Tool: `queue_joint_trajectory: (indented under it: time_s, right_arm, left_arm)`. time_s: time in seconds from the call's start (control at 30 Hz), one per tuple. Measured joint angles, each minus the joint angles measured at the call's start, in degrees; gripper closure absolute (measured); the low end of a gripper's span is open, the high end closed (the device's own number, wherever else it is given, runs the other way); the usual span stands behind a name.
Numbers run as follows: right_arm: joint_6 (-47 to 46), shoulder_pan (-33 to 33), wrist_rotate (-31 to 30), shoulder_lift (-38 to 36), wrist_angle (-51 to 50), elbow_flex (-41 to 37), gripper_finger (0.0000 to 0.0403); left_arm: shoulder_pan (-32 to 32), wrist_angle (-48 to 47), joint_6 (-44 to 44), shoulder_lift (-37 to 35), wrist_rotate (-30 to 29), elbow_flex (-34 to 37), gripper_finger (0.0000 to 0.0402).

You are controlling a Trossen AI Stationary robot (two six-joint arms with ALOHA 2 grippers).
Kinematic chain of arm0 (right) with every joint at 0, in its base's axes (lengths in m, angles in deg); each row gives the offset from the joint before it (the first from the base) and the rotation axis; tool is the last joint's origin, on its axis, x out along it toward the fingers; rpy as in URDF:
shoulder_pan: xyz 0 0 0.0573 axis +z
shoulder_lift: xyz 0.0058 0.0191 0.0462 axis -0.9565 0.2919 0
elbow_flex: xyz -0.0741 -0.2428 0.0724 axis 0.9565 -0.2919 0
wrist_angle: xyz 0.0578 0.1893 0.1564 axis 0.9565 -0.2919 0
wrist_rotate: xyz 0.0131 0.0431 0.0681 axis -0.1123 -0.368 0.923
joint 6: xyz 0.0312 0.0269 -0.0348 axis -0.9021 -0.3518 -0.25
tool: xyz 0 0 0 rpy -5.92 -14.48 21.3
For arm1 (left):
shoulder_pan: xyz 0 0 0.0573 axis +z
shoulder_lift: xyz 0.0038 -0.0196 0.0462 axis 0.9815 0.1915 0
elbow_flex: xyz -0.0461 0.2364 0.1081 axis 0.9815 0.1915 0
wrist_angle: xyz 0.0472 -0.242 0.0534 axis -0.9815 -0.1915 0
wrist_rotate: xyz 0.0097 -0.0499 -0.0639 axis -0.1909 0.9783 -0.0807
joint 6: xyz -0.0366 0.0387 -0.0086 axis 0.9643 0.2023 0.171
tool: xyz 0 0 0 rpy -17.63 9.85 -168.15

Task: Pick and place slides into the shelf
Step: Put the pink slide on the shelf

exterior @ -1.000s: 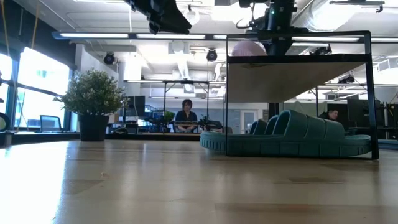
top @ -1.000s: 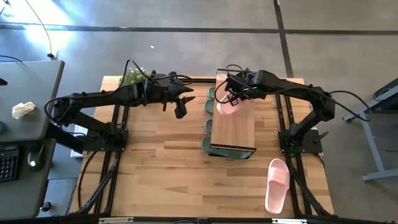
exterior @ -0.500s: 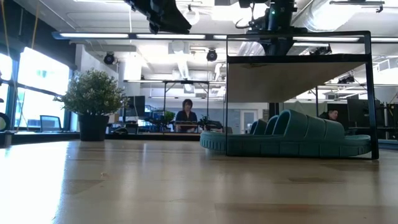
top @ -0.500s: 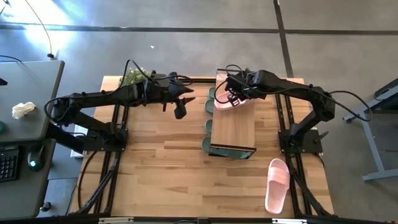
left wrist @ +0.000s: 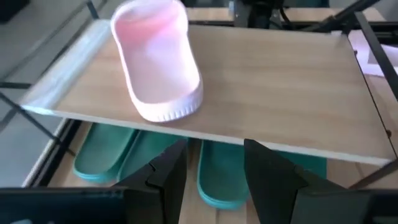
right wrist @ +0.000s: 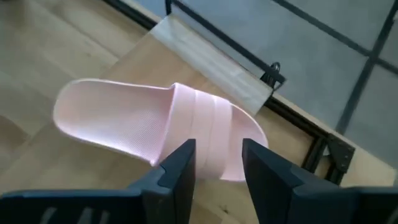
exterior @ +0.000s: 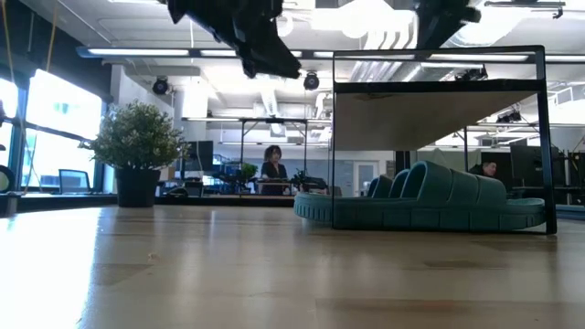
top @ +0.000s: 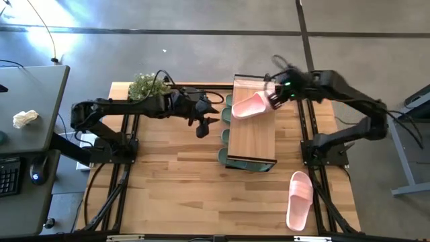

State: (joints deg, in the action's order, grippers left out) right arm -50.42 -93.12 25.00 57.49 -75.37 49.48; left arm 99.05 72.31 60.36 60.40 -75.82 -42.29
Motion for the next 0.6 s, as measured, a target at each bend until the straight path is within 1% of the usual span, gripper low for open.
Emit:
queue_joint_trajectory:
  time_s: [0.07, 0.13, 0.2, 0.27, 0.3, 0.33, 0.43, 0.5, 0.6]
  right_arm:
    - [0.0, -1.59, 2.1, -2.65, -0.22, -0.01, 0.0289]
    - [0.23, -3.35, 3.24, -4.66, -0.29, -1.08, 0.0308]
    - [0.53, -5.51, 6.52, -6.15, -0.44, -3.81, 0.0338]
    - [1.86, -7.78, 10.55, -6.94, -0.01, -7.98, 0.0377]
    - [2.98, -8.72, 12.46, -7.23, 0.94, -10.34, 0.0389]
    - [4.0, -9.59, 13.87, -7.37, 2.11, -12.62, 0.0395]
    - [4.36, -12.37, 16.18, -7.45, 6.28, -17.38, 0.0388]
    - [4.83, -13.81, 17.36, -7.47, 8.92, -18.9, 0.0395]
    - [4.92, -15.11, 16.76, -7.48, 11.58, -19.52, 0.0399]
  left_arm:
    - [0.05, 1.52, -0.23, 1.02, 0.54, 0.02, 0.0257]
    - [0.09, 3.27, -0.26, 1.8, 0.61, 0.0, 0.0257]
    - [0.18, 4.95, -0.37, 2.53, 0.58, 0.0, 0.0257]
    - [0.18, 5.73, -0.37, 3.42, 0.32, 0.0, 0.0257]
    - [0.18, 5.62, -0.37, 3.86, 0.1, 0.0, 0.0257]
    - [0.17, 5.6, -0.39, 4.32, -0.22, 0.0, 0.0257]
    - [0.16, 5.68, -0.39, 5.98, -0.2, 0.0, 0.0257]
    - [0.16, 5.75, -0.39, 7.04, -0.35, 0.0, 0.0257]
    - [0.21, 5.9, -0.53, 7.69, -1.49, 0.0, 0.0257]
